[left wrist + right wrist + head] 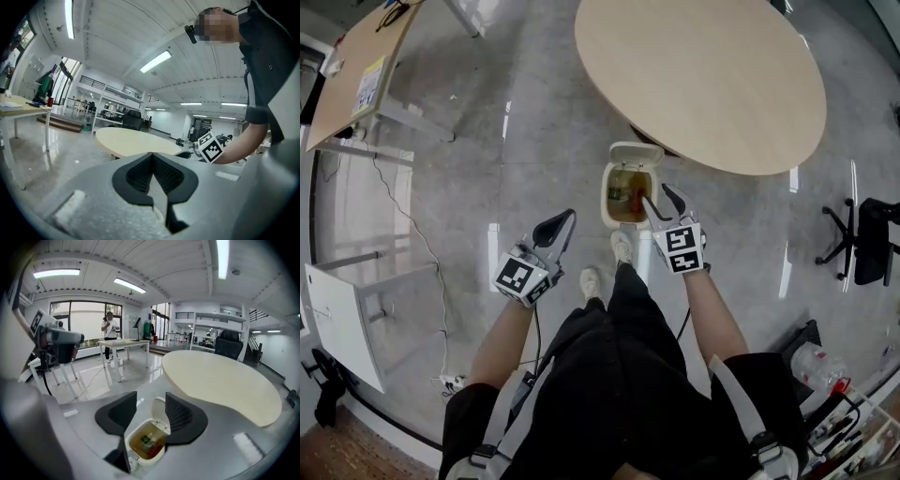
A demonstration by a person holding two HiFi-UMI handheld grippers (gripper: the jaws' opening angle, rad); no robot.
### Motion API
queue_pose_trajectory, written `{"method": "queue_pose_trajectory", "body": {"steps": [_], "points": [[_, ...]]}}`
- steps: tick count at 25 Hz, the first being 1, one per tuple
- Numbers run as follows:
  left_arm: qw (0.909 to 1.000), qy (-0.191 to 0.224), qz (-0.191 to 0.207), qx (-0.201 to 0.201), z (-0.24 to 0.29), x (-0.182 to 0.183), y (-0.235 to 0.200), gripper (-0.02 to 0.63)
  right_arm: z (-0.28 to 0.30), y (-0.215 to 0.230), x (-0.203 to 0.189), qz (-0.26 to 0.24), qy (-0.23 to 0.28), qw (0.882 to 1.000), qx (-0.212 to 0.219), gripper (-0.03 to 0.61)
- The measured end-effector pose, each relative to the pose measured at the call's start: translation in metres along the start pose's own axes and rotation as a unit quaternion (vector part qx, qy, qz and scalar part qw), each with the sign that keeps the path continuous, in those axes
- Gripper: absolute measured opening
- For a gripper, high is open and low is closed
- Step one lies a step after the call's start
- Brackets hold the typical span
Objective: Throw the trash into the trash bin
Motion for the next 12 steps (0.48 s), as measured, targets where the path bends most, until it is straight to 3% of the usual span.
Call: {"method": "queue_pose_trajectory", "body": {"steps": [6, 12], "points": [[0.9990, 0.045, 0.000, 0.004, -0.028, 0.036, 0.007, 0.000, -0.074, 0.000, 0.046, -0.006, 0.090, 0.993, -0.072, 0.133], [0.9978, 0.065, 0.006, 0.010, -0.077, 0.045, 0.009, 0.000, -0.149, -0.014, 0.046, 0.013, 0.141, 0.981, -0.131, 0.072]]}}
Point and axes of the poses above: the fingertips, and each gripper's own axes: z forward along the fingers, y to its right, x out of its top, the point moved 3 cm from there along -z, backward along the fingers, and after that the axes turned 9 degrees about x, right-handed, at the moved point
